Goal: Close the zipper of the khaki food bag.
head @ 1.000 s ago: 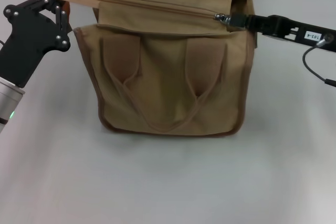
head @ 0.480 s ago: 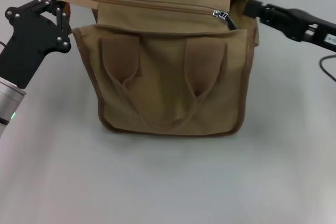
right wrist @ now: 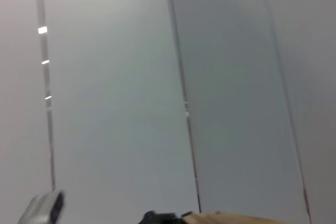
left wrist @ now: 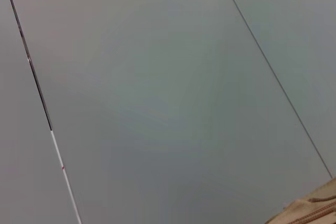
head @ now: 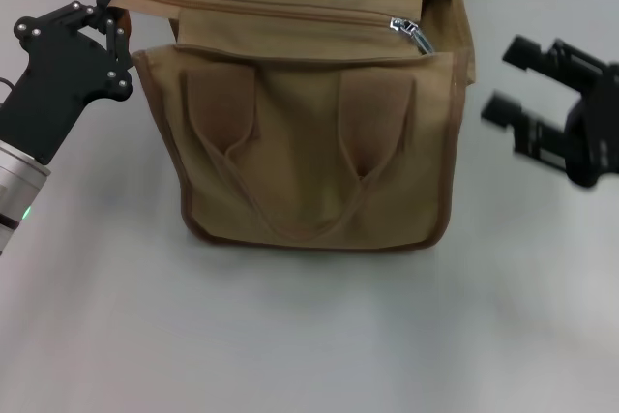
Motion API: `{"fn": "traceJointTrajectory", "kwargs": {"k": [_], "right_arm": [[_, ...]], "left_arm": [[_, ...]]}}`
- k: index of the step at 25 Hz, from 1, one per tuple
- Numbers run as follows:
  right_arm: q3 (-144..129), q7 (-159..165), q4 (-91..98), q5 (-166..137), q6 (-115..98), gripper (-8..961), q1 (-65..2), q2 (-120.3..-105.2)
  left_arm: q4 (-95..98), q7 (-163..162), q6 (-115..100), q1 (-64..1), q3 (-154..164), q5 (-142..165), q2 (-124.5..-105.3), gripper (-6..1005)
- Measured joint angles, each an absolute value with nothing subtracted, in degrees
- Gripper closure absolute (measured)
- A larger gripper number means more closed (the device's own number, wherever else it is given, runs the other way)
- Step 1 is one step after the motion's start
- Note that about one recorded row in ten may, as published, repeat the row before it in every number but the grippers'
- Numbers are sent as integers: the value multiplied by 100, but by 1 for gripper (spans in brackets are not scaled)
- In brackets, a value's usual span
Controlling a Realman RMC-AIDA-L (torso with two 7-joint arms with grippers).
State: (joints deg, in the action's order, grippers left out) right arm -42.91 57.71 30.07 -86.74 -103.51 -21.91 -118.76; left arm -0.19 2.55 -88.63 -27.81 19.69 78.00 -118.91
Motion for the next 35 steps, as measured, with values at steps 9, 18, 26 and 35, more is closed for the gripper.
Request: {"fn": "traceJointTrajectory", "kwargs": {"k": [9, 18, 26, 35], "right_arm": [[-4286, 4916, 2930, -10342, -10849, 205, -1988, -11786], [-4316, 4892, 2534, -10681, -10214, 152, -2183, -11777], [-4293, 4903, 2531, -10689, -10254, 152, -2179, -11795], [-4288, 4919, 2531, -10696, -10233, 152, -2191, -11813]], "left_arm": [[-54, 255, -8818, -2759, 1972, 7832, -11891, 899], [-95, 246, -8774, -2731, 2021, 7856, -11907, 896], [-37, 69, -8774, -2629, 2259, 7872, -11859, 742], [1927, -3376, -8852, -1794, 3432, 7880, -11740, 457]]}}
